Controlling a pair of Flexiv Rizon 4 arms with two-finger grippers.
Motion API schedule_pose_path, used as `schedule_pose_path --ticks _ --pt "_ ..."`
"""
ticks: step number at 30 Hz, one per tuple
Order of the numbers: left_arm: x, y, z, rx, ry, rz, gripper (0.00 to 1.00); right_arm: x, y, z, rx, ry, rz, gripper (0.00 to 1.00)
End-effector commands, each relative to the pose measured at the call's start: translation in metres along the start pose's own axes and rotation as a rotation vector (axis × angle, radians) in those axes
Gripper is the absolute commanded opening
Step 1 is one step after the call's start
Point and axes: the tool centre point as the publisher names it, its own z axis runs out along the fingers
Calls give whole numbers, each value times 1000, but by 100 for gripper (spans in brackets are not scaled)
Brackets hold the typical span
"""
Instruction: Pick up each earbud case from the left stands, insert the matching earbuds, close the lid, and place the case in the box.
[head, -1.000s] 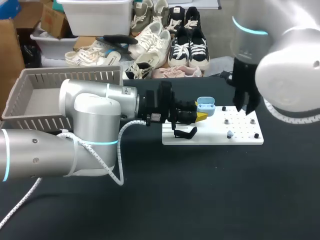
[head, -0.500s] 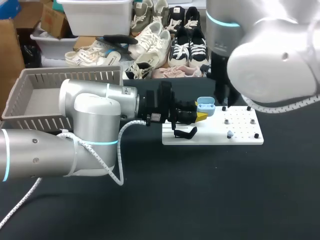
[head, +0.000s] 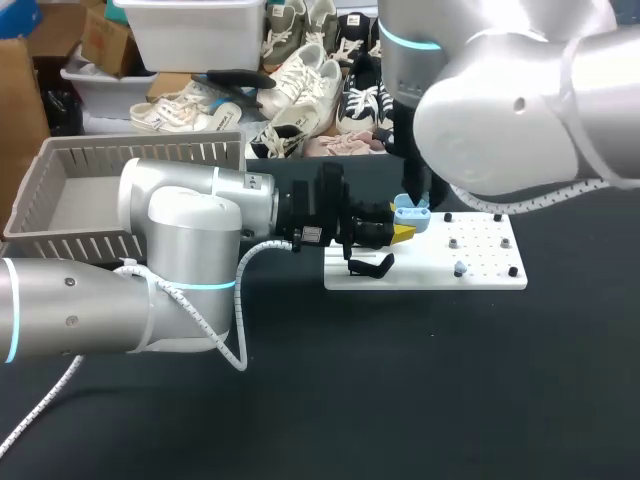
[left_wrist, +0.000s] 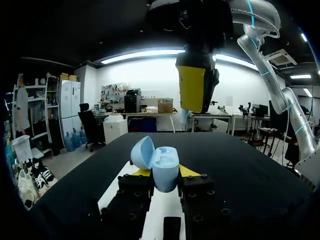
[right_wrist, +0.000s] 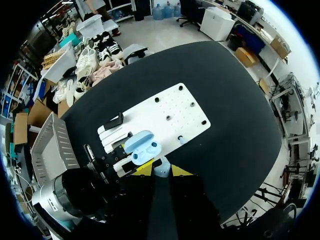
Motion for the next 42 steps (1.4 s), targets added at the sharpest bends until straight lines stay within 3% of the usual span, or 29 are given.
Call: schedule_pose_path --ticks 1,42 --pt "1 0 0 -1 -3 1 0 -2 11 4 23 10 -4 0" --pt "1 0 0 -1 -3 1 0 -4 15 24 40 66 -22 0"
